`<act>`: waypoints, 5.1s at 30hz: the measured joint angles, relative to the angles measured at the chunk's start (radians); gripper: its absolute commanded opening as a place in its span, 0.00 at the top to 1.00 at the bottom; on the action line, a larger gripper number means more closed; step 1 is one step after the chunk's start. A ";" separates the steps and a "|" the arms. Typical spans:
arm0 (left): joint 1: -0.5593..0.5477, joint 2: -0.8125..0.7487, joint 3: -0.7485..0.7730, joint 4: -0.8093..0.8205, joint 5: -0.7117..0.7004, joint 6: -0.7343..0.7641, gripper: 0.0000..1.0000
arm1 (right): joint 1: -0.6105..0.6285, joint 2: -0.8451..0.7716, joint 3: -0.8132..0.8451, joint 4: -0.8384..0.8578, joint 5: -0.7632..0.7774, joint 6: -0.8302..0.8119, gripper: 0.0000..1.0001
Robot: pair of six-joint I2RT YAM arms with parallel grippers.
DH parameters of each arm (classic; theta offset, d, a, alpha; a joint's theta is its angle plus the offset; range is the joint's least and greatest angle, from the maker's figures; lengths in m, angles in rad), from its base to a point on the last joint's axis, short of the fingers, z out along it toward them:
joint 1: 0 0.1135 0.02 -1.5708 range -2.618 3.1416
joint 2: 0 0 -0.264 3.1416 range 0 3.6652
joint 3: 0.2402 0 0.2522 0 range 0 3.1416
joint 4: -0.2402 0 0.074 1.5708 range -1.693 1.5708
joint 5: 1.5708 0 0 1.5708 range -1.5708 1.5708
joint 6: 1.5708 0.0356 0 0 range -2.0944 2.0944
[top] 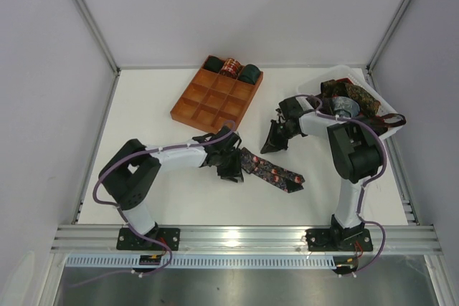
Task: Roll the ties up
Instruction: Roll the tie
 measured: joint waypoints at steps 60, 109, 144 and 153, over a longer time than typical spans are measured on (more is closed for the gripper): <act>-0.083 0.000 0.005 -0.159 -0.180 -0.481 0.99 | 0.156 -0.015 0.051 -0.109 0.185 0.043 1.00; -0.073 0.053 0.053 -0.171 -0.132 -0.522 1.00 | 0.242 -0.049 0.014 -0.176 0.162 -0.032 1.00; -0.042 -0.079 -0.078 -0.181 -0.160 -0.460 0.75 | 0.217 -0.049 0.049 -0.212 0.154 -0.068 1.00; -0.008 -0.406 -0.169 -0.289 -0.208 -0.281 0.21 | 0.163 -0.263 -0.065 -0.269 0.195 -0.072 1.00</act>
